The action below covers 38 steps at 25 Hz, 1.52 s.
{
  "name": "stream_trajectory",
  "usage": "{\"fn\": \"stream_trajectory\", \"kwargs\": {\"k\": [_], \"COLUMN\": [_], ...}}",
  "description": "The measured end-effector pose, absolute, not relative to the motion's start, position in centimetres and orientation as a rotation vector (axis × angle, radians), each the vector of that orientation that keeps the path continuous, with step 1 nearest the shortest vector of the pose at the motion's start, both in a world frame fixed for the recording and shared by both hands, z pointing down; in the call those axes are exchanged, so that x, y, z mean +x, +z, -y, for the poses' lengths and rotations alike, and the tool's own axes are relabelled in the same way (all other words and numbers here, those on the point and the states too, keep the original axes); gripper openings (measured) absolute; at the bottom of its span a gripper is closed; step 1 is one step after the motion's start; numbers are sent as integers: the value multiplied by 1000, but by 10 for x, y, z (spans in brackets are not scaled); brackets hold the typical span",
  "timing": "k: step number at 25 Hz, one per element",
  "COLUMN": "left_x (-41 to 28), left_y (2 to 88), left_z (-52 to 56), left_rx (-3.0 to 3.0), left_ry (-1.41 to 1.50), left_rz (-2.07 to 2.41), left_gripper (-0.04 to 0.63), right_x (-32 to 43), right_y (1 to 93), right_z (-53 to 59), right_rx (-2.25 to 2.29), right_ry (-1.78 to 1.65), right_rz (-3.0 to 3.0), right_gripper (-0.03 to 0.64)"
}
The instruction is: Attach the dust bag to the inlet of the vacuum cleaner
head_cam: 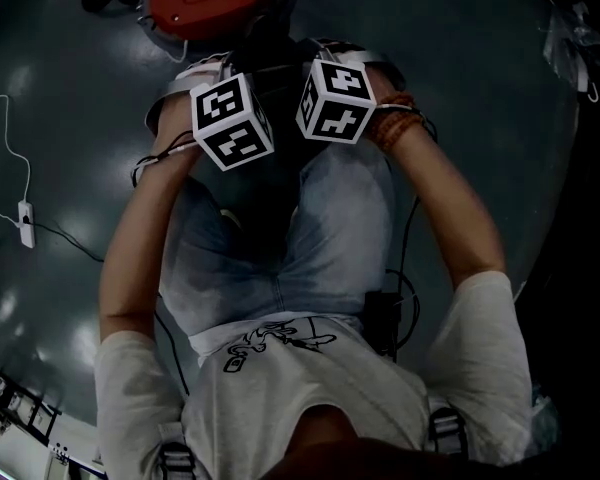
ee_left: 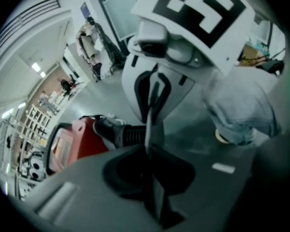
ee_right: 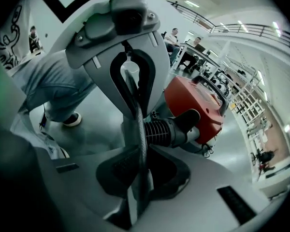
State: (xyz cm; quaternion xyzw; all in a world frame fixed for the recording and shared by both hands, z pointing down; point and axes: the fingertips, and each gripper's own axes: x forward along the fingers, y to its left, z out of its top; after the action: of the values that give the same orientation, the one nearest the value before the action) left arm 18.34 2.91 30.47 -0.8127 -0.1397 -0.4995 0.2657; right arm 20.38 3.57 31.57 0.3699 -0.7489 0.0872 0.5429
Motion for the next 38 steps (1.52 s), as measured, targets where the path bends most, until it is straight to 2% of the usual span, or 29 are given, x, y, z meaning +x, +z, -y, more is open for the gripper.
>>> {"fn": "stream_trajectory", "kwargs": {"k": [3, 9, 15, 21, 28, 33, 38], "left_x": [189, 181, 194, 190, 204, 197, 197], "left_y": [299, 309, 303, 308, 308, 304, 305], "left_z": [-27, -14, -17, -14, -13, -11, -10], "left_rx": [-2128, -2270, -2129, -2283, -2149, -2320, -2336], "left_ry": [-1350, -1348, -1321, -1318, -1352, -1351, -1341], "left_rz": [397, 334, 354, 340, 379, 392, 370], "left_gripper": [38, 37, 41, 29, 38, 34, 32], "right_x": [207, 201, 211, 212, 222, 219, 222], "right_y": [311, 305, 312, 313, 315, 300, 292], "right_z": [-37, -26, -32, -22, -27, -28, -29], "right_rx": [927, 858, 941, 811, 1013, 949, 898], "right_ry": [271, 152, 293, 88, 463, 302, 294], "right_rz": [1824, 1757, 1854, 1705, 1966, 1886, 1885], "right_gripper": [37, 38, 38, 38, 41, 41, 40]}}
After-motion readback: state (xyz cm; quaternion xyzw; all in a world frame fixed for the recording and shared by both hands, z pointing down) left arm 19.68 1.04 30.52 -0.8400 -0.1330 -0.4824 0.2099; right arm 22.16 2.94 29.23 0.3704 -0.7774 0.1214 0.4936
